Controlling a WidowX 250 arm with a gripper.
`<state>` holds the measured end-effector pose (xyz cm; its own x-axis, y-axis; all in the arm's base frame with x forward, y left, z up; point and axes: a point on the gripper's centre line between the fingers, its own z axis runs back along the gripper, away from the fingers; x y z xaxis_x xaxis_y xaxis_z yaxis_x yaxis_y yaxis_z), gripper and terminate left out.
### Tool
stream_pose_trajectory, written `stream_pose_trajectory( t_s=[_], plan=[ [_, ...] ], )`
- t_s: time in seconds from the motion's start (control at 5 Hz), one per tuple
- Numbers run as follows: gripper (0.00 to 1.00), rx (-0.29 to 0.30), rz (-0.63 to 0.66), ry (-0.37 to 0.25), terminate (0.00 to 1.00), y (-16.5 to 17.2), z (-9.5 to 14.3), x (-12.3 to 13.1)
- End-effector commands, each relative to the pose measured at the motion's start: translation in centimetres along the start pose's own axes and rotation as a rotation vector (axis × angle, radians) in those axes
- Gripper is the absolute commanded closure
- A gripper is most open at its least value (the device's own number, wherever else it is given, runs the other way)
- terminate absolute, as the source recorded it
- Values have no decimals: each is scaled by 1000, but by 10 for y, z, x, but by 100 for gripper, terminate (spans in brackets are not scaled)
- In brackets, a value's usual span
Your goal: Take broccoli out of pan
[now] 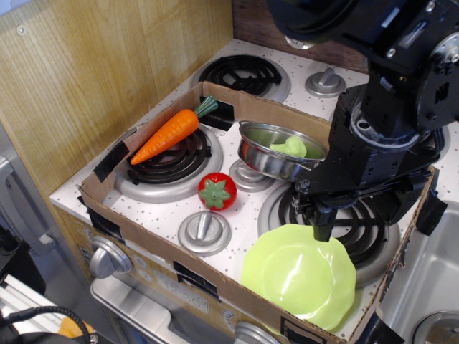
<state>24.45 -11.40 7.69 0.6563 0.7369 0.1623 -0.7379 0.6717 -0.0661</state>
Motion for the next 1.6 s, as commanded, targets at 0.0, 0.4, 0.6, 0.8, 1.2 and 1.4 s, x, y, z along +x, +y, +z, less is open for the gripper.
stream_pose_trajectory(
  t_s=[0.0,0.4,0.6,0.8,1.2,1.4],
  plan=[
    [0,0,0,0,0,0,0,0],
    [0,81,-96,-65,0,5,34,20],
    [0,107,-190,-73,0,4,43,39],
    [0,94,-365,-99,0,-2,41,72],
    [0,120,-703,-160,0,-17,28,116],
    [0,81,-769,-132,0,-16,15,125]
  ],
)
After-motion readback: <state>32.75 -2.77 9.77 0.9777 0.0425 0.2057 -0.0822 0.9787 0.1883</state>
